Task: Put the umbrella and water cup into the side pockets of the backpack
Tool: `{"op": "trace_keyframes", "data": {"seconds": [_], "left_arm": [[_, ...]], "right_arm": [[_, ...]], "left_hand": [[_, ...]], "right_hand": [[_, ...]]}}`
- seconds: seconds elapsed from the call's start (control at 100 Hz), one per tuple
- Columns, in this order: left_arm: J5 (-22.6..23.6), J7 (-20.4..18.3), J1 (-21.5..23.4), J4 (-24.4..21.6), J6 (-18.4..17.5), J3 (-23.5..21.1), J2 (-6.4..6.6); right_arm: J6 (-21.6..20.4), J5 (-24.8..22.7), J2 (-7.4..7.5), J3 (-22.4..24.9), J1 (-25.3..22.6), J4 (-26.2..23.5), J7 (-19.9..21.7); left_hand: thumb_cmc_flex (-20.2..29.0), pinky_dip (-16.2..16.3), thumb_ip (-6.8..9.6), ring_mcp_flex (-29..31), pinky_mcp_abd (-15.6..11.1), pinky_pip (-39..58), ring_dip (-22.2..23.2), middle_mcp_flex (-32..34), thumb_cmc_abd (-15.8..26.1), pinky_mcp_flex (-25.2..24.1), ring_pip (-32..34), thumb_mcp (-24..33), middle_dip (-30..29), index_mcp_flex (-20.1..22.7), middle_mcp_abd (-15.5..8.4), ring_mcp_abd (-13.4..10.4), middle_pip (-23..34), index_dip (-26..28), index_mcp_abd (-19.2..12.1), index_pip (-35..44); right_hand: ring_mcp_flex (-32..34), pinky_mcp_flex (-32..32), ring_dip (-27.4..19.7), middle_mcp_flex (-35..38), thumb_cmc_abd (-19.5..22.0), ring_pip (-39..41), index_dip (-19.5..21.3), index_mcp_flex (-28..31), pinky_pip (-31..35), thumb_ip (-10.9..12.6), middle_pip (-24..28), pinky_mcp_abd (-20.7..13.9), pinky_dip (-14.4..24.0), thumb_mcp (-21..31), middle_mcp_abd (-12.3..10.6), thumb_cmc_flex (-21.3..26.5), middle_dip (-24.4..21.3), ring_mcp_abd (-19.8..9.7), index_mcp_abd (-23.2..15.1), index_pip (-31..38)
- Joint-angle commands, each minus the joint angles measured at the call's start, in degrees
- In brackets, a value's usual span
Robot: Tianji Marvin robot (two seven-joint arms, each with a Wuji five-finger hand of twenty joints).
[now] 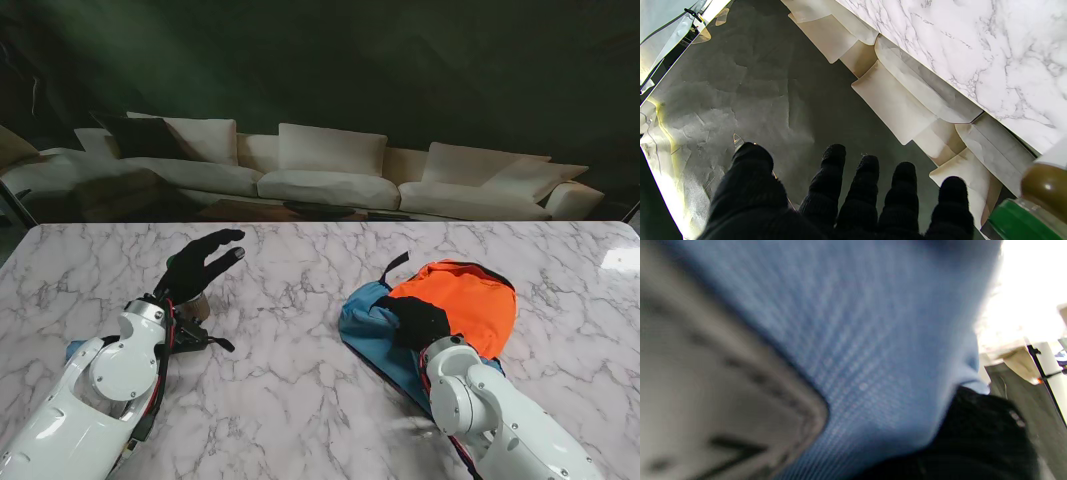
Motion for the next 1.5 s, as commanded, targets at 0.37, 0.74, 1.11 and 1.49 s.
{"op": "trace_keyframes", "data": {"seconds": [0.37, 0.74, 1.11, 1.49], "left_arm": [[0.33, -0.52, -0.19, 0.4, 0.1, 0.22, -0.12], [0.59, -0.04, -0.22, 0.63, -0.15, 0.02, -0.19], [0.38, 0.03, -0.23, 0.78, -0.59, -0.2, -0.21], [0.54, -0.46, -0.6, 1.27, -0.81, 0.24, -0.09]], "right_arm": [[-17.31, 2.75, -1.54, 0.4, 1.14, 3.54, -5.76], [-28.74, 5.54, -0.68, -1.97, 1.99, -2.9, 0.68], [-30.13, 9.28, -0.35, -11.89, 5.34, -2.38, 5.35], [-28.8, 6.35, 1.8, -14.45, 6.08, -1.34, 12.27]], "left_hand": [[0.21, 1.45, -0.42, 1.0, -1.07, 0.42, 0.64, 1.06, 2.48, -0.17, 0.62, -0.49, 0.73, 0.21, -0.19, -0.4, 0.22, 0.37, -0.03, 0.17], [0.21, 1.43, -0.41, 0.92, -1.03, 0.39, 0.64, 1.01, 2.6, -0.24, 0.59, -0.44, 0.74, 0.15, -0.21, -0.48, 0.21, 0.36, -0.04, 0.15], [0.22, 1.42, -0.42, 0.93, -1.13, 0.38, 0.65, 1.04, 2.61, -0.27, 0.6, -0.47, 0.74, 0.18, -0.15, -0.41, 0.2, 0.35, -0.1, 0.15], [0.31, 1.42, -0.4, 1.0, -1.18, 0.39, 0.66, 1.08, 2.65, -0.27, 0.62, -0.46, 0.75, 0.06, -0.19, -0.47, 0.21, 0.32, -0.09, 0.09]], "right_hand": [[11.51, 6.06, 10.1, 19.2, 3.39, 14.23, 7.76, 30.22, 7.95, 0.62, 16.28, -8.36, 5.16, 12.25, -5.05, 6.64, 8.44, -5.29, -0.36, 13.21], [11.53, 5.86, 11.0, 19.58, 3.84, 13.96, 9.92, 31.49, 7.58, 1.24, 15.88, -8.74, 6.25, 12.58, -5.74, 5.97, 9.11, -5.77, -0.4, 13.76], [10.72, 5.0, 10.93, 18.79, 4.46, 12.64, 10.32, 31.06, 6.52, 1.38, 14.71, -9.26, 6.6, 11.99, -5.96, 5.77, 8.65, -6.34, -0.79, 12.8], [-27.51, -36.26, -4.31, -20.19, 11.41, -11.48, 1.6, -7.26, -17.61, 4.13, 0.26, 7.27, 4.58, -17.28, -0.05, -32.78, 0.08, -4.56, 8.17, -5.28]]}}
